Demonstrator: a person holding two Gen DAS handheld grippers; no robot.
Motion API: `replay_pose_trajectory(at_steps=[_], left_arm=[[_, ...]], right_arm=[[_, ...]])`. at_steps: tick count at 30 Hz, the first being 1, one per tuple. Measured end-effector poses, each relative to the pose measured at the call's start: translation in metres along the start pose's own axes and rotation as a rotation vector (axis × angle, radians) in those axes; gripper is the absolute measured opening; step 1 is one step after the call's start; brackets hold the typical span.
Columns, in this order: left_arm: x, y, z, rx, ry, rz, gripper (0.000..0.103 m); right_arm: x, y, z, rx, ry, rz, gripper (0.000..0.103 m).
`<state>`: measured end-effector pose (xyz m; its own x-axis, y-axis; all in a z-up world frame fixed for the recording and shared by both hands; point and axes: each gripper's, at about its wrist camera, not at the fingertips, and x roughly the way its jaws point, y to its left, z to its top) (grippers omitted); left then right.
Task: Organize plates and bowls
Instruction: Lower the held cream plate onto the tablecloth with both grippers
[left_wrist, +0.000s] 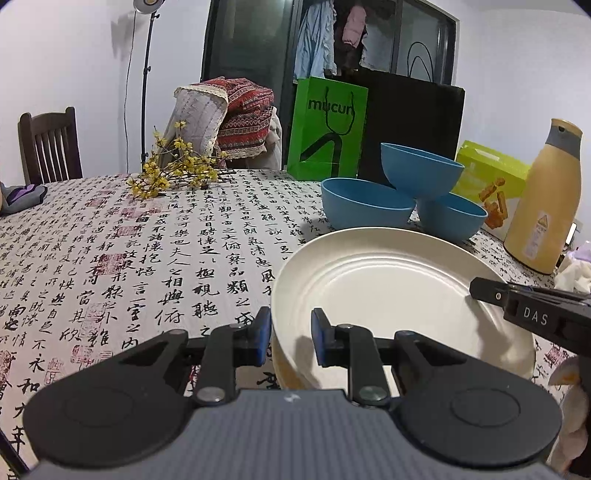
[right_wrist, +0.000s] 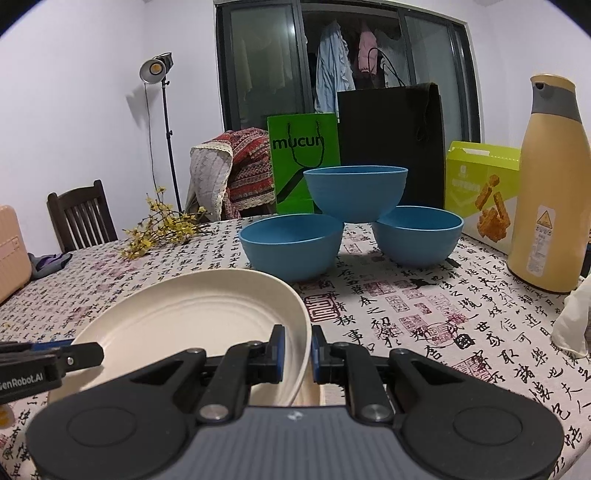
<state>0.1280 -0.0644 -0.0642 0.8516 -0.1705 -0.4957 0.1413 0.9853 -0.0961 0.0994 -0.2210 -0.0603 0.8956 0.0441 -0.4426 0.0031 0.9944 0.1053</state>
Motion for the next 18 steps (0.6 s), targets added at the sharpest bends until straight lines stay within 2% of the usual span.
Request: replay_pose_trajectory(at_steps=[13,18], left_arm=[[0.007,-0.005,-0.008,0.039,0.011,0.013,0.023],[0.007,-0.01,-0.011,0.076,-0.01,0.029,0.023]], right_arm=[[0.004,0.002,-0.012,-0.024,-0.007,-0.029,0.014],[0.004,0.003,-0.017,-0.047,-0.025,-0.048,0.014]])
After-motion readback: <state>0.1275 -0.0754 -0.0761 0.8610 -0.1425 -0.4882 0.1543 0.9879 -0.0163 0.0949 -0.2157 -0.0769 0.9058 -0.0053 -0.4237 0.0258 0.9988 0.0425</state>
